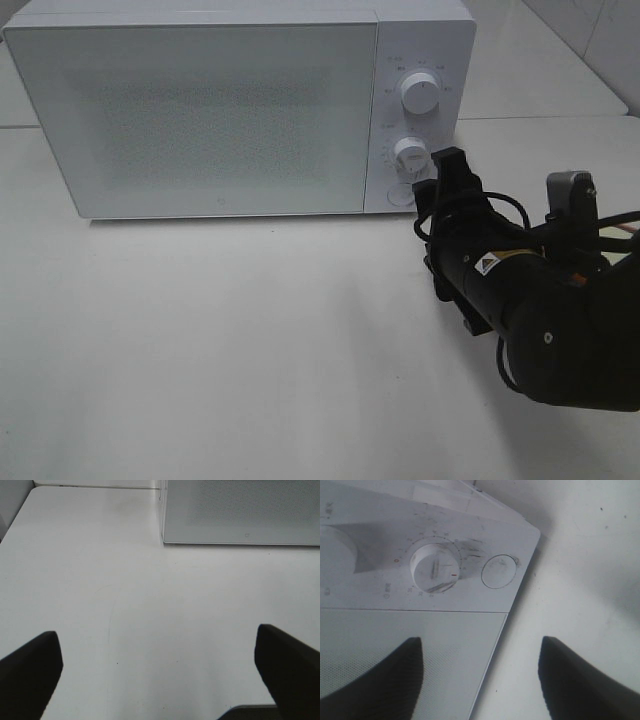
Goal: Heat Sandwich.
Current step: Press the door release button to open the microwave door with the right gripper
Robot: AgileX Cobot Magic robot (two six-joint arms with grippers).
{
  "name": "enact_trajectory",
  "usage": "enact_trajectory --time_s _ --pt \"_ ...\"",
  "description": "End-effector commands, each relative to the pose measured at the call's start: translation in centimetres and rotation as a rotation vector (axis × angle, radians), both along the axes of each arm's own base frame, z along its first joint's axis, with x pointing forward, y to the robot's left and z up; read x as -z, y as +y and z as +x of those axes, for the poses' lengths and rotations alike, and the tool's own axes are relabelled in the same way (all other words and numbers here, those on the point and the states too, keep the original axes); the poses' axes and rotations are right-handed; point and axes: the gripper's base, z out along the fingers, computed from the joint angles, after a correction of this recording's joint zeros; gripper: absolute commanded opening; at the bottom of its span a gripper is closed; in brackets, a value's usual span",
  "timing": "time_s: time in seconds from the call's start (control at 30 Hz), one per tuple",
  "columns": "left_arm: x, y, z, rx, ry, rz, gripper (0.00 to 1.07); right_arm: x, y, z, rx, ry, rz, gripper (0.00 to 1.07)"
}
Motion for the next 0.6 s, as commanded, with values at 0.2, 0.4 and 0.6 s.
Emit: enact_trajectory --time_s 0.2,0.4,0.6 --pt "-0.06 0.02 -0.30 -0.003 -0.032 0.000 0.98 0.37 0.15 -0.25 0.049 0.068 0.144 0.25" --pt "-0.06 0.02 -0.30 -0.003 -0.032 0.000 0.98 0.46 0.17 -0.29 0.049 0.080 0.149 0.00" --pt "-0.06 0.02 -0.30 -0.003 -0.032 0.000 0.98 0.50 0.09 -0.25 0.053 0.085 0.149 0.00"
